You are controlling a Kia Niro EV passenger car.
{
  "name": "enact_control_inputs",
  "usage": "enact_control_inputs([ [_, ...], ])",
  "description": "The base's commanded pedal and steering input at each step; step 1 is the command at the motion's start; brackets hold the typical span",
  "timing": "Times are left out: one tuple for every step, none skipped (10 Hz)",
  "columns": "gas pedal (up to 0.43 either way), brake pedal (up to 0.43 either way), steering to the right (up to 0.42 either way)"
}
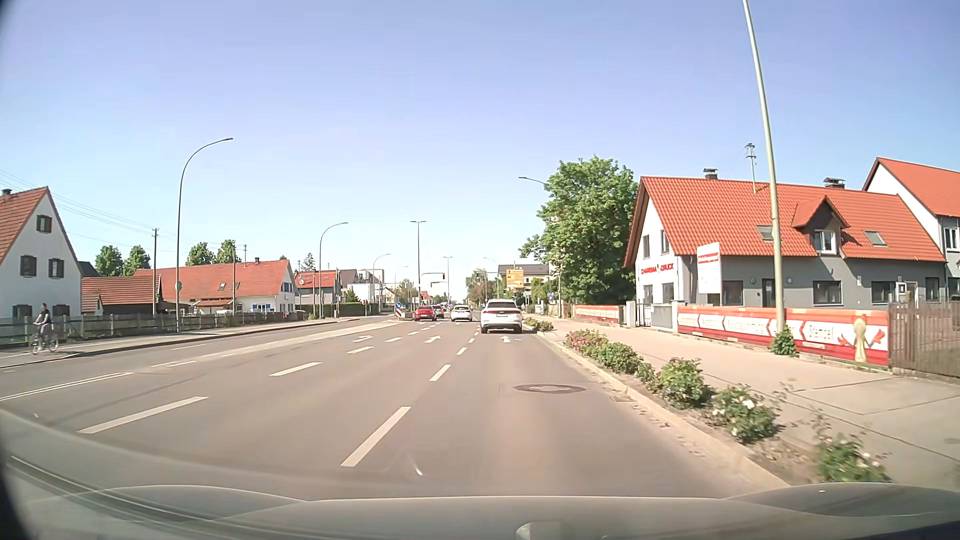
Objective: Follow the waypoints while adhering to traffic rules and regulations
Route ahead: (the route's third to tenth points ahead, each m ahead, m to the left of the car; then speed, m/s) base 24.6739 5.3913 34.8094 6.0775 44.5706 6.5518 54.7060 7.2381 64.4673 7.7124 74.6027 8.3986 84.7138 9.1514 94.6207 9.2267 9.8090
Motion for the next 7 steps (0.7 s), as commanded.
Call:
enact_control_inputs([
  [0.220, 0.000, 0.000],
  [0.220, 0.000, 0.000],
  [0.220, 0.000, -0.001],
  [0.220, 0.000, -0.002],
  [0.220, 0.000, -0.004],
  [0.189, 0.000, -0.006],
  [0.169, 0.000, -0.007],
])
